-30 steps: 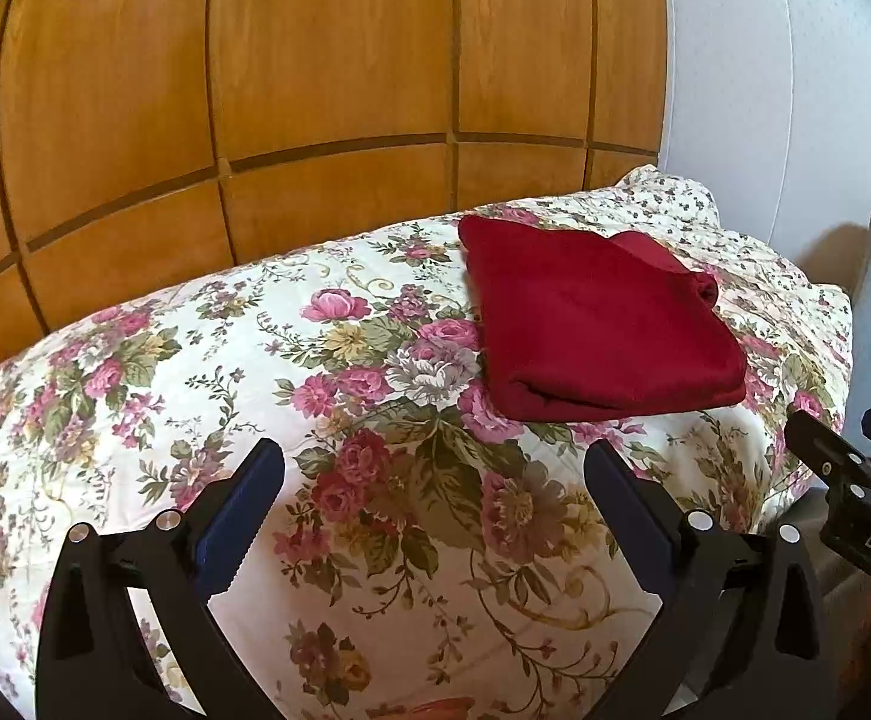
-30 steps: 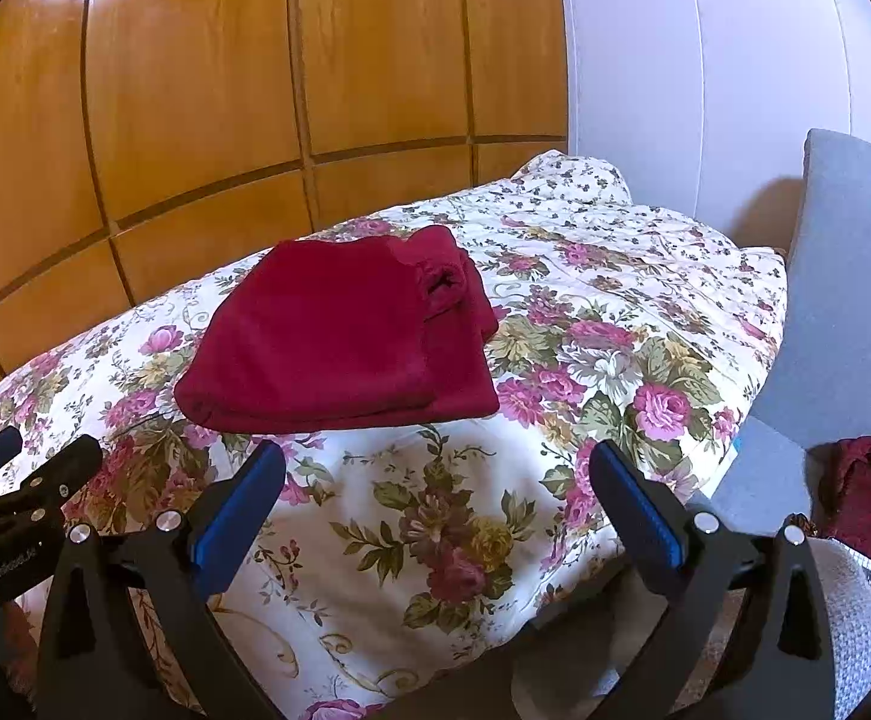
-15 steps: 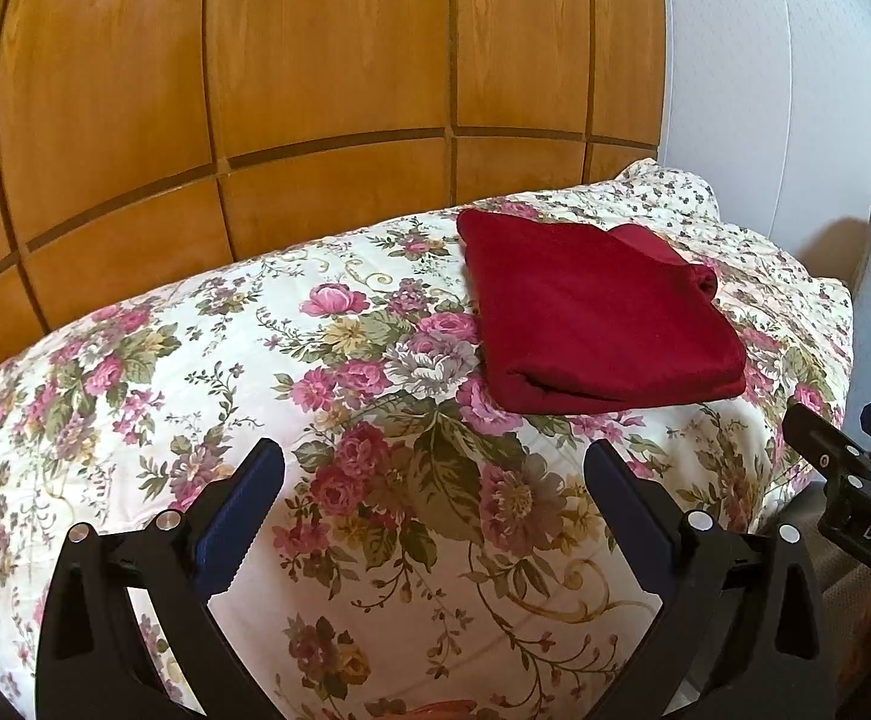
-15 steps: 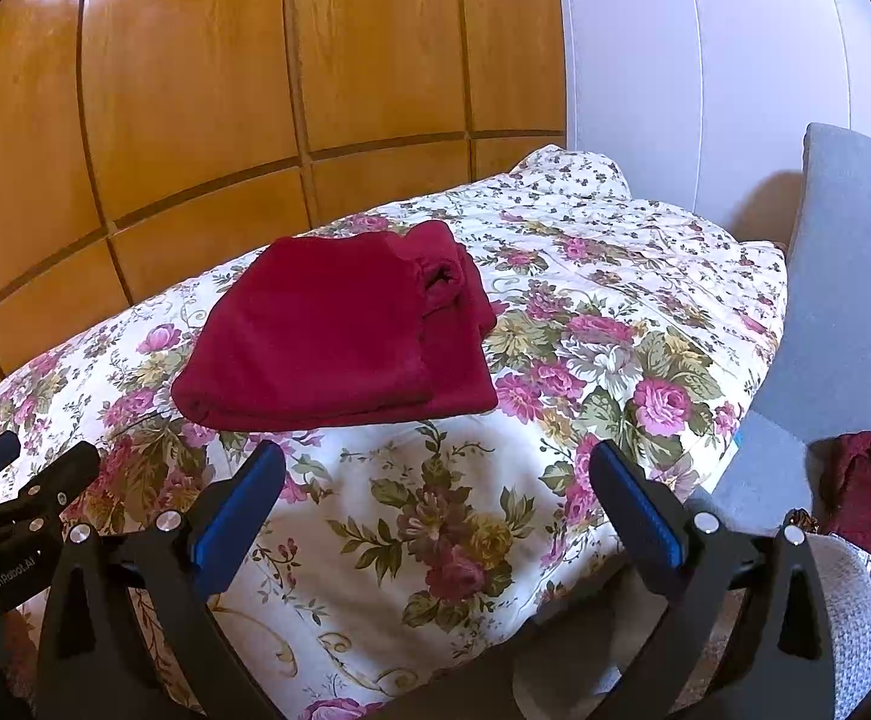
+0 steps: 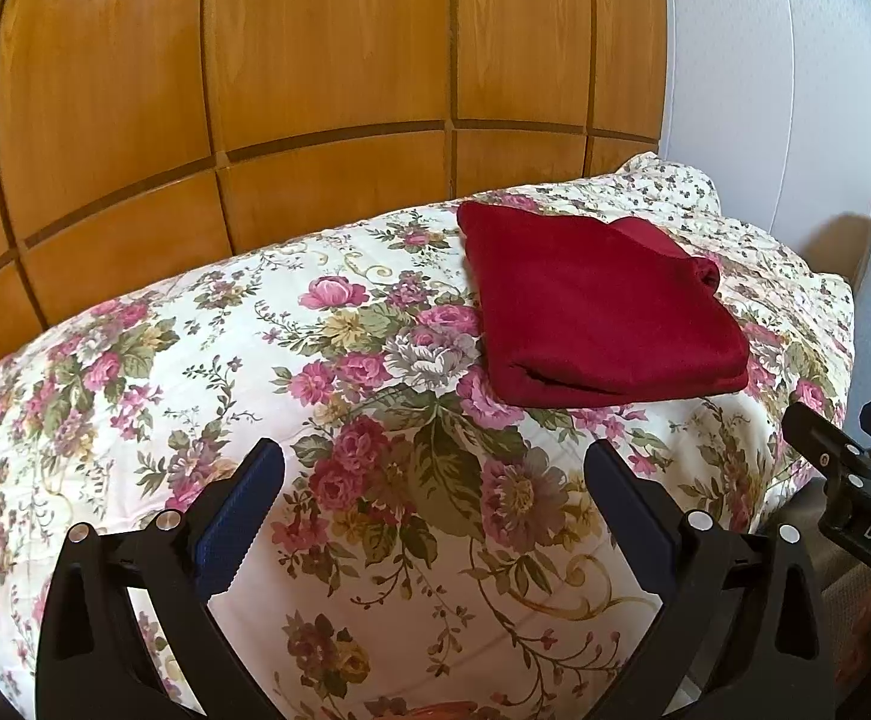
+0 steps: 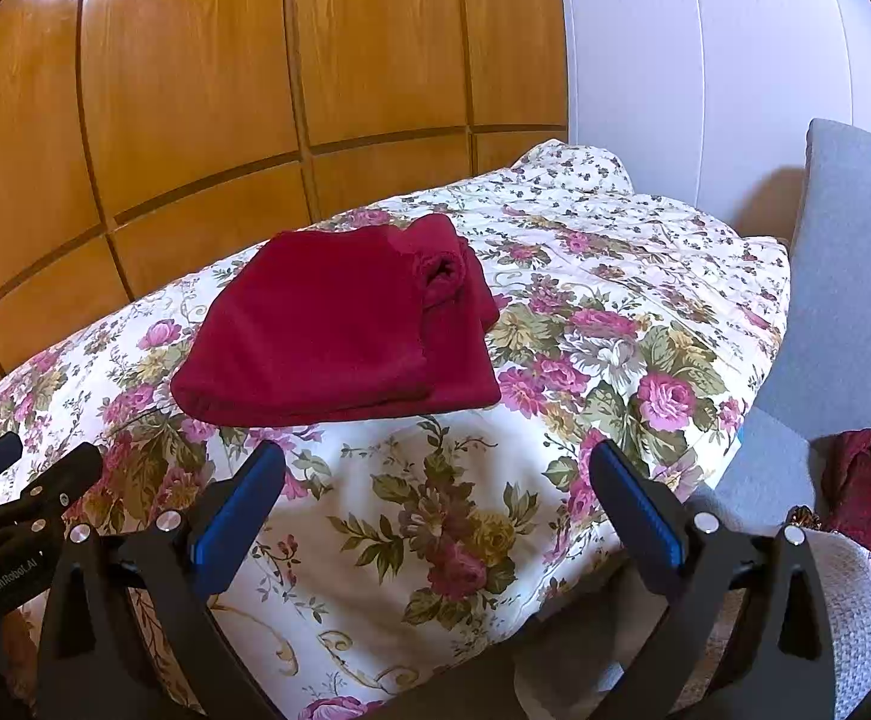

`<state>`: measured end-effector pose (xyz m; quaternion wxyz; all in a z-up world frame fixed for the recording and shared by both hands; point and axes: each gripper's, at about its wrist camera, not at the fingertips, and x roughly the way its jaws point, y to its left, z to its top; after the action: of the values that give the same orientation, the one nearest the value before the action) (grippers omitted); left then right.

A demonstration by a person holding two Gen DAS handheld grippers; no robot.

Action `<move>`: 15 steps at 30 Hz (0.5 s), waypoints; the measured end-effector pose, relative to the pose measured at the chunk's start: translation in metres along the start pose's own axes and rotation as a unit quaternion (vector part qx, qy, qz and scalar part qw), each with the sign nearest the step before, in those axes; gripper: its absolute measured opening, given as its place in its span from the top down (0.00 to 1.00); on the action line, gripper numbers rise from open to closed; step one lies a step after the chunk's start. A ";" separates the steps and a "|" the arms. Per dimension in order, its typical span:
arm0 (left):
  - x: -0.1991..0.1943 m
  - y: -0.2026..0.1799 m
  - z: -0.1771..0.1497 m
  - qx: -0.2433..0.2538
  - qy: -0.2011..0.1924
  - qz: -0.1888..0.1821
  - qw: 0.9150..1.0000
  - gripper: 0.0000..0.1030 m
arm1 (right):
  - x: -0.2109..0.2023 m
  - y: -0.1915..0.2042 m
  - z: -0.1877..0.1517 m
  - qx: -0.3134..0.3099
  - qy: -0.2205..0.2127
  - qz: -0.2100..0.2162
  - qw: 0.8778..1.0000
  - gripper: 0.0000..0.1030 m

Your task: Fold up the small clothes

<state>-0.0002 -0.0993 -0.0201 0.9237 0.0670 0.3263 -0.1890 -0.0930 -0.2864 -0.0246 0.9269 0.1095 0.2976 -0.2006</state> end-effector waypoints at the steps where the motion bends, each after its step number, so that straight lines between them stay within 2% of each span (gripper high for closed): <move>1: 0.000 0.000 0.000 0.000 0.000 0.000 1.000 0.04 | 0.000 0.000 0.000 0.000 0.000 0.000 1.000 0.02; 15: 0.001 0.000 0.000 0.001 0.001 0.001 1.000 0.04 | 0.000 0.001 0.000 0.001 0.001 0.000 1.000 0.02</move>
<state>0.0000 -0.0998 -0.0204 0.9235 0.0681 0.3270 -0.1884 -0.0924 -0.2860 -0.0249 0.9266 0.1102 0.2982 -0.2008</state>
